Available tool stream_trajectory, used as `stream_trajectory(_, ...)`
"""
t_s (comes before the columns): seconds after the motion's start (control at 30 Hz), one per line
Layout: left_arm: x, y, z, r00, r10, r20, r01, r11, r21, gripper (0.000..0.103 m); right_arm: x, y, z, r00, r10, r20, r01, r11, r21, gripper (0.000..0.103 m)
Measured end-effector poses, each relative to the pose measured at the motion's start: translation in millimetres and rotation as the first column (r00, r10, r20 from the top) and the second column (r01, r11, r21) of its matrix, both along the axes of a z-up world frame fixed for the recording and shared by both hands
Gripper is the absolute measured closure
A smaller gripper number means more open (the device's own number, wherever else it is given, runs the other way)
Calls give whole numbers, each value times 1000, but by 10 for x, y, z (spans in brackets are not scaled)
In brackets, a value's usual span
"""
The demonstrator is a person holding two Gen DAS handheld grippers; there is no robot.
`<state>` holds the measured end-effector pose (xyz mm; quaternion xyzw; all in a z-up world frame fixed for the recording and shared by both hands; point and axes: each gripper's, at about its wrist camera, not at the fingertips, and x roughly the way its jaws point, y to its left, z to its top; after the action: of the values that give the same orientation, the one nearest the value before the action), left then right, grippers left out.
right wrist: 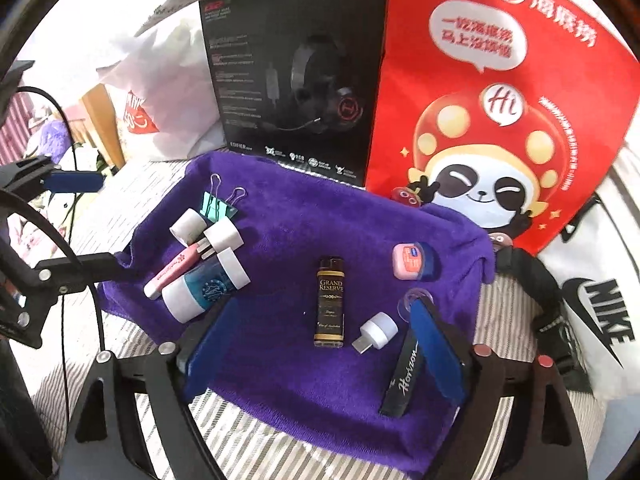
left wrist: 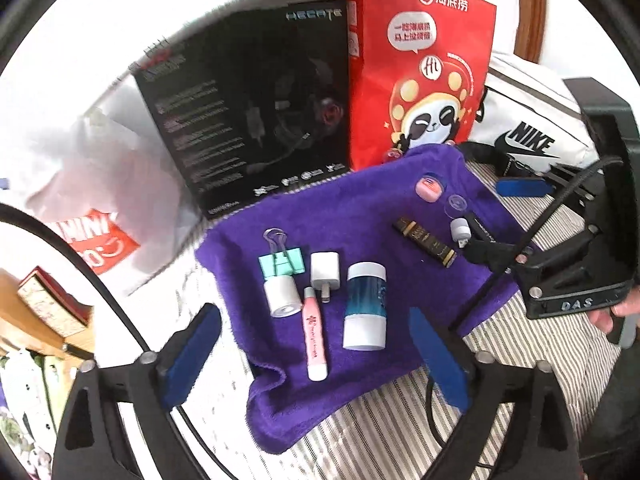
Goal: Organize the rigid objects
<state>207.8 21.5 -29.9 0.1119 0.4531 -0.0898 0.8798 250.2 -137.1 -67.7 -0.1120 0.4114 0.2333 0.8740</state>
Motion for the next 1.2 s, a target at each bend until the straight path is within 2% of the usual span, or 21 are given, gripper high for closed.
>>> stream_trajectory(0.03,-31,0,20,1000,7,4,-7,1000,-1,2,-31,-13,15,1000,-9,1,9,1000,8,14)
stream_trajectory(0.13,-136,27,43,1000,28,4,-28,1000,-11,0,-179,-81,36,998,-61,0,61,998,21,0)
stream_trajectory(0.3,-340,39,-10,998,62,-10,-61,998,30,0,-415,-197,11,991,-135,-17,135,991,-10,0)
stream_trajectory(0.37,-426,57,-2,997,83,3,-83,996,24,0,-517,-244,10,986,-164,-20,164,986,-12,0)
stream_trajectory(0.57,-749,134,40,988,153,36,-151,986,-64,0,-880,-305,94,978,-205,-22,206,979,15,0)
stream_trajectory(0.87,-1249,56,21,973,227,45,-221,969,-106,0,-1443,-332,264,972,-236,13,235,970,55,0)
stream_trajectory(1.2,-1704,10,218,955,277,103,-257,951,-172,0,-1746,-464,354,956,-292,11,290,954,81,0)
